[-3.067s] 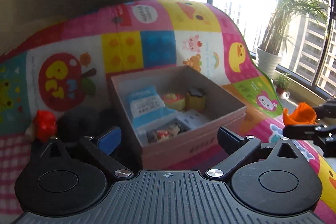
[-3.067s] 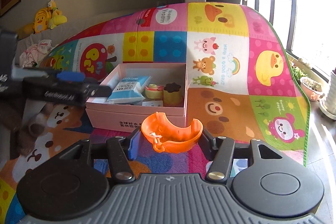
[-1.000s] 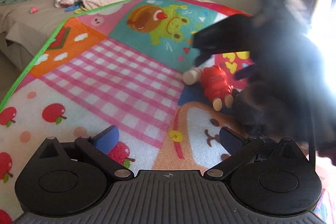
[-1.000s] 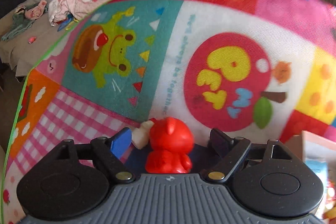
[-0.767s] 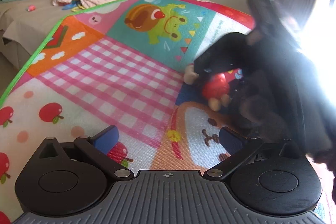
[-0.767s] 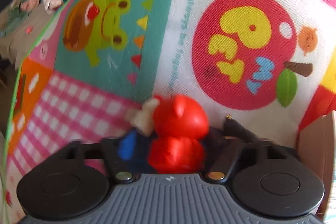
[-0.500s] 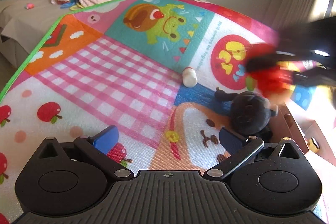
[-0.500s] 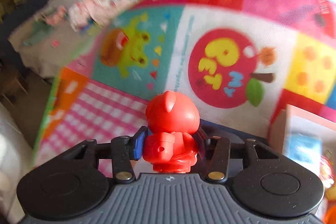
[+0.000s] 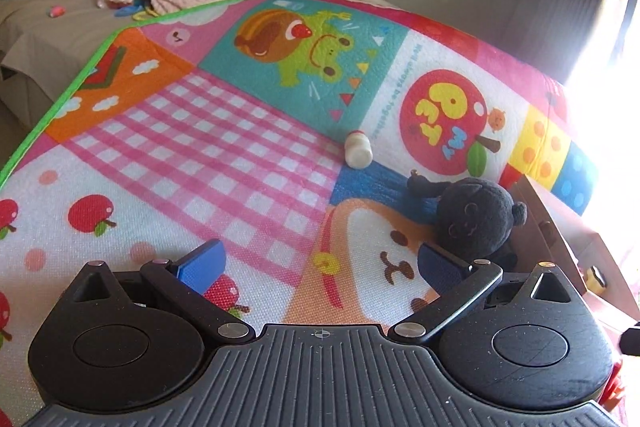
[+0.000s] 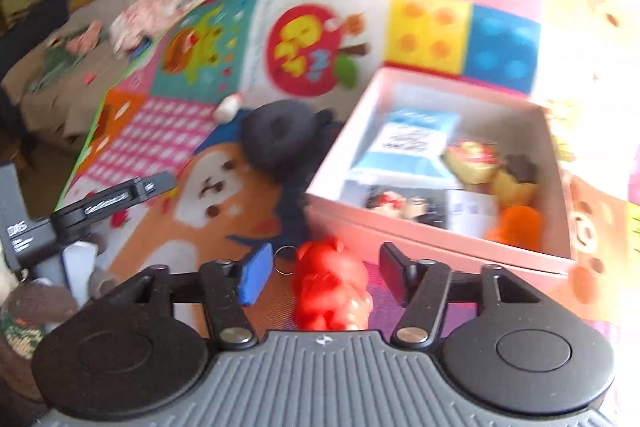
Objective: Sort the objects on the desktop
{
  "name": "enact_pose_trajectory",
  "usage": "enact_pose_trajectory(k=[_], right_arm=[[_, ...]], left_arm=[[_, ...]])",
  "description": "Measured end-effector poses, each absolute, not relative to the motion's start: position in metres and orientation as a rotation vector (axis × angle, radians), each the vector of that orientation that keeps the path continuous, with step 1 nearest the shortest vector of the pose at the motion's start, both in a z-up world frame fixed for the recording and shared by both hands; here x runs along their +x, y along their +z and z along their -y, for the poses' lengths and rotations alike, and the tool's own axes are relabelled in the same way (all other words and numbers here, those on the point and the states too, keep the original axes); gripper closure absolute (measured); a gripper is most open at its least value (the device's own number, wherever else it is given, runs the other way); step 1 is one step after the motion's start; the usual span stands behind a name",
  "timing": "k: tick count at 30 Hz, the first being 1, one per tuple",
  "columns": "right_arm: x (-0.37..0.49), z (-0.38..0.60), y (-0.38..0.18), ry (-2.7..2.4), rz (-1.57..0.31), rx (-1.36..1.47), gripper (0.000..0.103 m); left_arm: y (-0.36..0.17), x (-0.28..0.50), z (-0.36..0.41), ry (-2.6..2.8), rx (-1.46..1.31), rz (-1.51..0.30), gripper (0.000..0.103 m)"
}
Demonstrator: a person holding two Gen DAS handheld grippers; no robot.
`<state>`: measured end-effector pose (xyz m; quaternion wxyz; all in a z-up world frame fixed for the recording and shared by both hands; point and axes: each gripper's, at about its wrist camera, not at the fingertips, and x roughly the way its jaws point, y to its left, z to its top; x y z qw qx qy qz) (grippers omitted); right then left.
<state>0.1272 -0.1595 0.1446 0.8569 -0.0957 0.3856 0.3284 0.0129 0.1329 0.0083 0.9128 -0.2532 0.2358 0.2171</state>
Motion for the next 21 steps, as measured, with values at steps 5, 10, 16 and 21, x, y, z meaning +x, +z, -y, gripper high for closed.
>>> enact_pose_trajectory(k=[5,10,16,21], right_arm=[[0.123,0.195,0.116,0.493,-0.713,-0.142,0.029],[0.109,0.224,0.087,0.355,-0.613,-0.15,0.023],[0.109,0.244,0.068,0.319,-0.593,0.005,0.014],[0.109,0.247,0.066,0.328,-0.589,0.026,0.009]], left_arm=[[0.016,0.035,-0.136,0.358,-0.429,-0.52,0.0],[0.035,0.084,-0.154,0.401,-0.333,-0.519,0.0],[0.035,0.146,-0.158,0.419,-0.212,-0.585,0.025],[0.021,0.189,-0.157,0.446,-0.128,-0.652,0.035]])
